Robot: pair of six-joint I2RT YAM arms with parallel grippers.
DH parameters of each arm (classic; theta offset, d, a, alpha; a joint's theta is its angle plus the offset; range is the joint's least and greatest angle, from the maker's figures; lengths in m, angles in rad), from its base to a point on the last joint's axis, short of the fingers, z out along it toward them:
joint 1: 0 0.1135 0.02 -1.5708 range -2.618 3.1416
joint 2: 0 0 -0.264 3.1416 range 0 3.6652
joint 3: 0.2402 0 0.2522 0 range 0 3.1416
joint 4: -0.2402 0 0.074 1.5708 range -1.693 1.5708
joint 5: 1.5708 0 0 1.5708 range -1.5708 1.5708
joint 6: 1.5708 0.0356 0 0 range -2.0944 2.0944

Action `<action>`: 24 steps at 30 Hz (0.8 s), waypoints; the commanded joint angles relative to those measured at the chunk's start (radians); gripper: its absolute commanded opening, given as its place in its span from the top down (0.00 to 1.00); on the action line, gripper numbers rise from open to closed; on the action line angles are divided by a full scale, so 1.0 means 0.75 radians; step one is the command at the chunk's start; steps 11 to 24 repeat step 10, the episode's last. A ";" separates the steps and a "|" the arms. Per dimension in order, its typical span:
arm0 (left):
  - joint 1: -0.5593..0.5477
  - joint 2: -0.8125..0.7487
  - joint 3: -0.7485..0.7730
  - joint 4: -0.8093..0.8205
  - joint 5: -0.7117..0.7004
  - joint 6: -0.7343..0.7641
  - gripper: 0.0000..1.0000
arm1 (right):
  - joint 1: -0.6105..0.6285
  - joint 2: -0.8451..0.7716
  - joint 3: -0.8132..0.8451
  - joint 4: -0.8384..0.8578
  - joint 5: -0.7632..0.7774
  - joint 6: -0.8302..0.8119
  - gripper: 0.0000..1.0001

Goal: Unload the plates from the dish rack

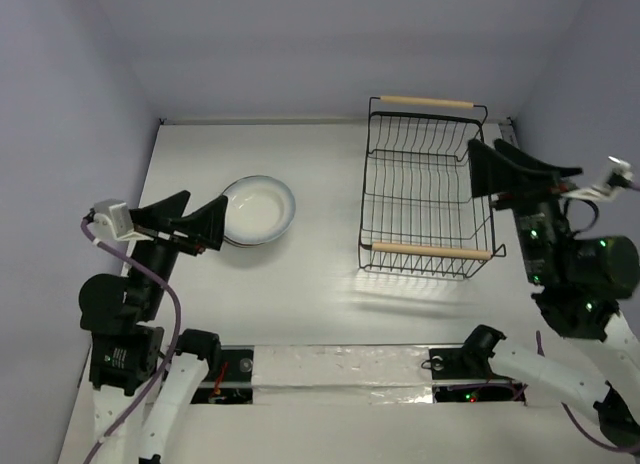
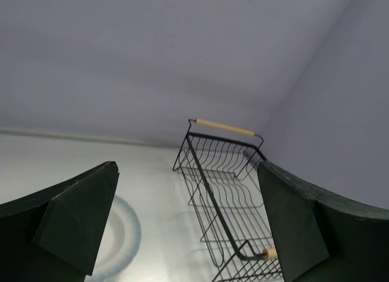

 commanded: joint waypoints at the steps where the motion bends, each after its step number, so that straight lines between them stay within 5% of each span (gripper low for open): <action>1: 0.011 0.026 0.068 0.134 -0.020 0.019 0.01 | 0.011 -0.118 -0.127 -0.012 0.243 -0.080 0.00; 24: 0.011 0.067 0.099 0.134 -0.041 0.043 0.01 | 0.011 -0.170 -0.201 0.033 0.339 -0.127 0.00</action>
